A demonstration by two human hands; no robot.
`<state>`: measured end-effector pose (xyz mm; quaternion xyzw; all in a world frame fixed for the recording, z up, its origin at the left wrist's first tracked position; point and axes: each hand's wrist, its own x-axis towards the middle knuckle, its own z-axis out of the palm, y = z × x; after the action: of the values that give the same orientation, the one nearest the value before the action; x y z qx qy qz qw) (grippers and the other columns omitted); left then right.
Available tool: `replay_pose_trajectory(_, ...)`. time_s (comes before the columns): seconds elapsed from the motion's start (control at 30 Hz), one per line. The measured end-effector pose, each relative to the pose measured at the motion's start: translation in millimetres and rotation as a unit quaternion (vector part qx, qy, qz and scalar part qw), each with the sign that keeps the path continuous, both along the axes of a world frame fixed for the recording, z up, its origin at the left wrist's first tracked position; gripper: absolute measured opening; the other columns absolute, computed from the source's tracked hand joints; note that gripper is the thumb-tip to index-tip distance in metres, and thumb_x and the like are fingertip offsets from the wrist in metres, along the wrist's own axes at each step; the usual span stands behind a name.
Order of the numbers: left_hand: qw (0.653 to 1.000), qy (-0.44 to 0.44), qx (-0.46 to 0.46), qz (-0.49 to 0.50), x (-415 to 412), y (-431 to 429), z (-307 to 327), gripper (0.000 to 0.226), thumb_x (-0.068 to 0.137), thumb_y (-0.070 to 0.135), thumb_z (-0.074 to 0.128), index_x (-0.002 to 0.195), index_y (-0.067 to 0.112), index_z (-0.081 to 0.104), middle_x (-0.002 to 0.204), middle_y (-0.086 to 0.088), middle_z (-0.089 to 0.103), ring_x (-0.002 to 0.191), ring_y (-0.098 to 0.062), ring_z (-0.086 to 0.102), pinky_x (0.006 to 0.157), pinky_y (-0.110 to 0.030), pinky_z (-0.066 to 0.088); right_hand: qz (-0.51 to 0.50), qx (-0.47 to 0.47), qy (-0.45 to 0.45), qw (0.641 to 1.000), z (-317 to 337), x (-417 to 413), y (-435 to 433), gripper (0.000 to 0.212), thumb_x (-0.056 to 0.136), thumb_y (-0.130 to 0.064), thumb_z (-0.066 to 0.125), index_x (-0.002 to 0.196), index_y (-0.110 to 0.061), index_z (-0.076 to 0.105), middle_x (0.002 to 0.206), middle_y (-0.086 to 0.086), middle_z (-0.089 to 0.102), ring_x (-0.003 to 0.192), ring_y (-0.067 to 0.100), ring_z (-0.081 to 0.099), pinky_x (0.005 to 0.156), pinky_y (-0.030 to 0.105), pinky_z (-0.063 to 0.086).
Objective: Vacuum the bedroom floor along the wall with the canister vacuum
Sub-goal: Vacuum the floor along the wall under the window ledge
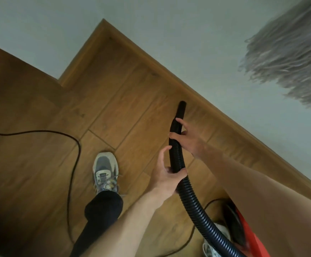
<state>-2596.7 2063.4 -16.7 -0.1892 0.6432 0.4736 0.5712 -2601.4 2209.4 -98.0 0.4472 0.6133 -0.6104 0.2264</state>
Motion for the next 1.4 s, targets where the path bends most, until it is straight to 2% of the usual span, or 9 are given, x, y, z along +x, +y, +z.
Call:
replay_pose_trajectory(0.13, 1.000, 0.005, 0.004, 0.000, -21.8, -12.7, -1.2, 0.069, 0.085, 0.006, 0.074, 0.120, 0.056, 0.043, 0.093, -0.011, 0.074, 0.079, -0.024, 0.075, 0.064, -0.048, 0.062, 0.021, -0.008, 0.001, 1.000, 1.9, -25.4, -10.8, 0.072, 0.091, -0.019, 0.070, 0.152, -0.034, 0.034, 0.099, -0.003, 0.061, 0.080, 0.010, 0.064, 0.052, 0.010, 0.048)
replay_pose_trajectory(0.2, 1.000, 0.006, 0.005, 0.006, -27.8, -15.7, -2.1, 0.069, 0.085, 0.006, 0.073, 0.121, 0.056, 0.042, 0.092, -0.011, 0.075, 0.079, -0.024, 0.075, 0.064, -0.049, 0.062, 0.033, -0.008, 0.005, 0.999, 3.2, -36.6, -15.0, 0.072, 0.091, -0.018, 0.070, 0.152, -0.034, 0.035, 0.098, -0.003, 0.059, 0.078, 0.009, 0.062, 0.048, 0.008, 0.044)
replay_pose_trajectory(0.57, 0.999, 0.019, 0.009, 0.036, -69.6, -22.2, -14.4, 0.072, 0.084, 0.010, 0.076, 0.119, 0.062, 0.039, 0.100, -0.012, 0.072, 0.091, -0.024, 0.073, 0.077, -0.050, 0.061, 0.041, 0.008, 0.016, 0.999, -9.1, -92.3, -30.3, 0.071, 0.091, -0.021, 0.070, 0.151, -0.038, 0.036, 0.105, -0.002, 0.058, 0.087, 0.011, 0.063, 0.066, 0.020, 0.054)
replay_pose_trajectory(0.7, 0.999, 0.008, 0.016, 0.044, -99.2, -24.4, -17.1, 0.070, 0.085, 0.007, 0.074, 0.125, 0.054, 0.040, 0.100, -0.017, 0.071, 0.089, -0.027, 0.073, 0.072, -0.048, 0.062, 0.037, 0.014, 0.024, 0.999, -10.1, -119.7, -34.5, 0.070, 0.093, -0.020, 0.068, 0.151, -0.037, 0.035, 0.103, -0.008, 0.054, 0.086, 0.007, 0.060, 0.059, 0.012, 0.050)
replay_pose_trajectory(0.8, 0.999, 0.005, 0.020, 0.042, -123.3, -27.2, -17.4, 0.068, 0.086, 0.007, 0.073, 0.127, 0.050, 0.039, 0.097, -0.018, 0.071, 0.081, -0.021, 0.073, 0.067, -0.045, 0.063, 0.032, 0.023, 0.026, 0.999, -9.7, -142.5, -38.9, 0.070, 0.093, -0.018, 0.068, 0.152, -0.036, 0.035, 0.100, -0.009, 0.052, 0.083, 0.006, 0.058, 0.053, 0.007, 0.046)
replay_pose_trajectory(0.93, 0.998, 0.009, 0.033, 0.048, -148.9, -33.8, -18.9, 0.067, 0.087, 0.007, 0.071, 0.127, 0.048, 0.036, 0.086, -0.012, 0.070, 0.070, -0.012, 0.072, 0.062, -0.038, 0.062, 0.050, 0.022, 0.036, 0.998, -9.9, -172.4, -47.7, 0.070, 0.093, -0.018, 0.067, 0.152, -0.036, 0.035, 0.102, -0.009, 0.052, 0.084, 0.003, 0.055, 0.056, 0.007, 0.045)
replay_pose_trajectory(1.1, 0.997, 0.006, 0.027, 0.073, -166.5, -43.4, -17.5, 0.064, 0.087, 0.005, 0.071, 0.122, 0.049, 0.040, 0.082, -0.009, 0.071, 0.074, -0.017, 0.071, 0.072, -0.053, 0.062, 0.077, 0.023, 0.048, 0.996, -11.7, -198.8, -60.1, 0.071, 0.091, -0.017, 0.068, 0.152, -0.035, 0.036, 0.112, -0.006, 0.051, 0.092, 0.007, 0.055, 0.070, 0.014, 0.045)
replay_pose_trajectory(1.2, 0.996, 0.007, 0.021, 0.086, -181.6, -44.6, -17.1, 0.065, 0.086, 0.005, 0.071, 0.123, 0.048, 0.040, 0.088, -0.012, 0.073, 0.075, -0.016, 0.072, 0.069, -0.048, 0.062, 0.075, 0.017, 0.056, 0.995, -11.9, -213.6, -63.8, 0.071, 0.091, -0.015, 0.068, 0.152, -0.032, 0.036, 0.115, -0.006, 0.052, 0.093, 0.006, 0.054, 0.073, 0.014, 0.047)
replay_pose_trajectory(1.4, 0.995, 0.029, 0.011, 0.091, -213.9, -50.3, -17.1, 0.065, 0.088, 0.005, 0.071, 0.129, 0.044, 0.039, 0.084, -0.006, 0.076, 0.077, -0.017, 0.074, 0.065, -0.043, 0.063, 0.084, 0.022, 0.065, 0.994, -11.7, -248.1, -71.9, 0.071, 0.092, -0.019, 0.068, 0.153, -0.032, 0.035, 0.136, 0.001, 0.050, 0.112, 0.014, 0.054, 0.091, 0.027, 0.050)
